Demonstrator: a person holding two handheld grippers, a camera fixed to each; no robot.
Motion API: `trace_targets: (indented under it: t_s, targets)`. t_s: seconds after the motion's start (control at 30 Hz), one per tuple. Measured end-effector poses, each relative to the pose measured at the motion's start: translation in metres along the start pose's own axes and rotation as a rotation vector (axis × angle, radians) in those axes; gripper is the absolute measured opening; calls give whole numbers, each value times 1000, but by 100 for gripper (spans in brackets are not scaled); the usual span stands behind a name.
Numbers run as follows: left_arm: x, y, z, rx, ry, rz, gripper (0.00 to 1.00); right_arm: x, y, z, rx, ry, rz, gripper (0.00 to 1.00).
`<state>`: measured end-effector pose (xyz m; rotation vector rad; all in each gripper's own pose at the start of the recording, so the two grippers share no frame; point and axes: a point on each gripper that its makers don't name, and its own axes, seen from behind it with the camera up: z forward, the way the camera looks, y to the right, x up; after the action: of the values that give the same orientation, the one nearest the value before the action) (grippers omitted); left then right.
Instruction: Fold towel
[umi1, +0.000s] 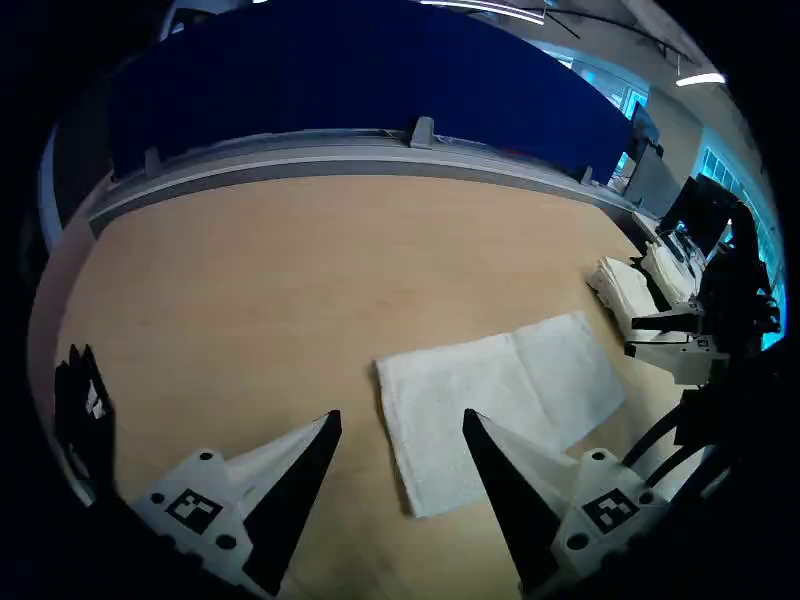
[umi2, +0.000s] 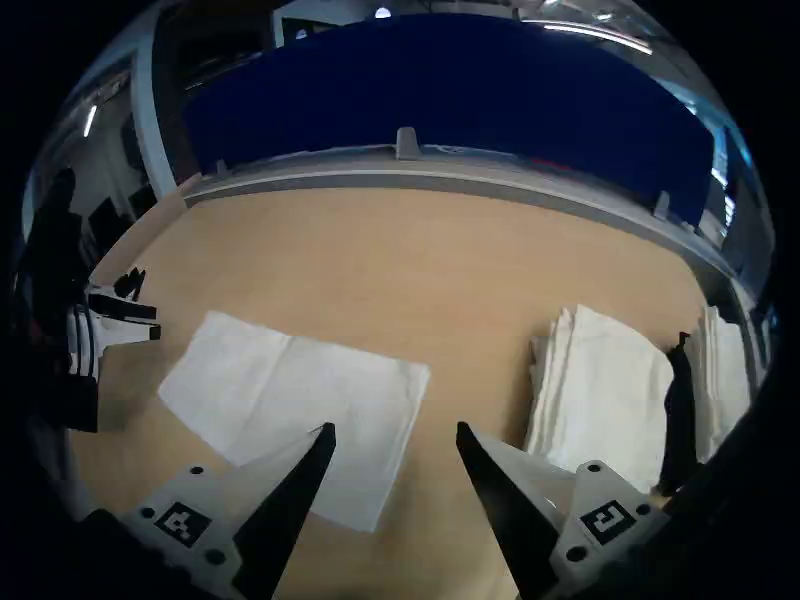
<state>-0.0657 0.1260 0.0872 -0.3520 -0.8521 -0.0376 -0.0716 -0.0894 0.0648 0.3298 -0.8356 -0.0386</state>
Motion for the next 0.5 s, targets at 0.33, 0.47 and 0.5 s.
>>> trace_targets:
  t_s: [0.33,0.47,0.5]
  targets:
    - [-11,-10,-28,70,42,12,90,-17,-10,-6,37,-27,-40,93]
    - [-24,-14,-43,96,49,2,90,-25,-13,-10,52,-39,-47,94]
    - [-28,-15,-47,102,50,0,90,-27,-14,-11,54,-42,-48,94]
